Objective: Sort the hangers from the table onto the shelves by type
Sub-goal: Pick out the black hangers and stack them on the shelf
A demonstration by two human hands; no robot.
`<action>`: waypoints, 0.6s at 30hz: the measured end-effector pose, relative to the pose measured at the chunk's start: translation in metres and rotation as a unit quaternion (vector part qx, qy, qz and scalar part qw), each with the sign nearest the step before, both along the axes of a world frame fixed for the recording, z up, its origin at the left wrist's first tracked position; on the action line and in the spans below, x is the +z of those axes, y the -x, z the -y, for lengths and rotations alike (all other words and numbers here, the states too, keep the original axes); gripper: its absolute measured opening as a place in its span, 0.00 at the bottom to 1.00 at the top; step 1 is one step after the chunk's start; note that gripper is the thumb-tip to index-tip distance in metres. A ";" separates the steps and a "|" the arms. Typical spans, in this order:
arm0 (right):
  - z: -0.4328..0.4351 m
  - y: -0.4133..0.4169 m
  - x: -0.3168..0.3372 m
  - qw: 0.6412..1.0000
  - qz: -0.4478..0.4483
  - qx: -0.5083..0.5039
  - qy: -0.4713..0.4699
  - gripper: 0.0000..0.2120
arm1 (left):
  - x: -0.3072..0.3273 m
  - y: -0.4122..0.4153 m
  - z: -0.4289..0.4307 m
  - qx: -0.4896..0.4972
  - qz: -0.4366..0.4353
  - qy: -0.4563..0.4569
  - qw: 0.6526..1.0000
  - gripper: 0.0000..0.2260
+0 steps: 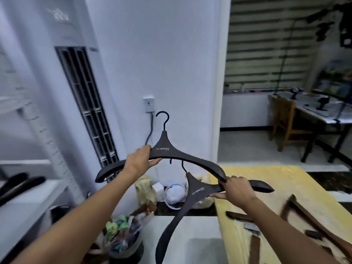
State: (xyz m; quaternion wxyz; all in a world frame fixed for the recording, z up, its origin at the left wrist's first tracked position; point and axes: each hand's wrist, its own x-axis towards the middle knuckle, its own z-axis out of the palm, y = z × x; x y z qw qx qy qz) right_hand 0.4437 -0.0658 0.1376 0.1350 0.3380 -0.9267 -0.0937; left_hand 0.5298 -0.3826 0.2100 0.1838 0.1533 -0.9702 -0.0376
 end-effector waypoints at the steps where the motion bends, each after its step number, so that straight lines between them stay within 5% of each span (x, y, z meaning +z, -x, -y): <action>1: 0.015 -0.003 0.004 1.000 0.006 0.019 0.010 0.29 | 0.003 -0.015 0.011 0.014 -0.001 0.006 1.000 0.20; 18: 0.231 -0.134 0.055 0.966 -0.009 0.254 0.046 0.29 | 0.028 -0.306 0.132 0.238 -0.019 0.007 0.971 0.18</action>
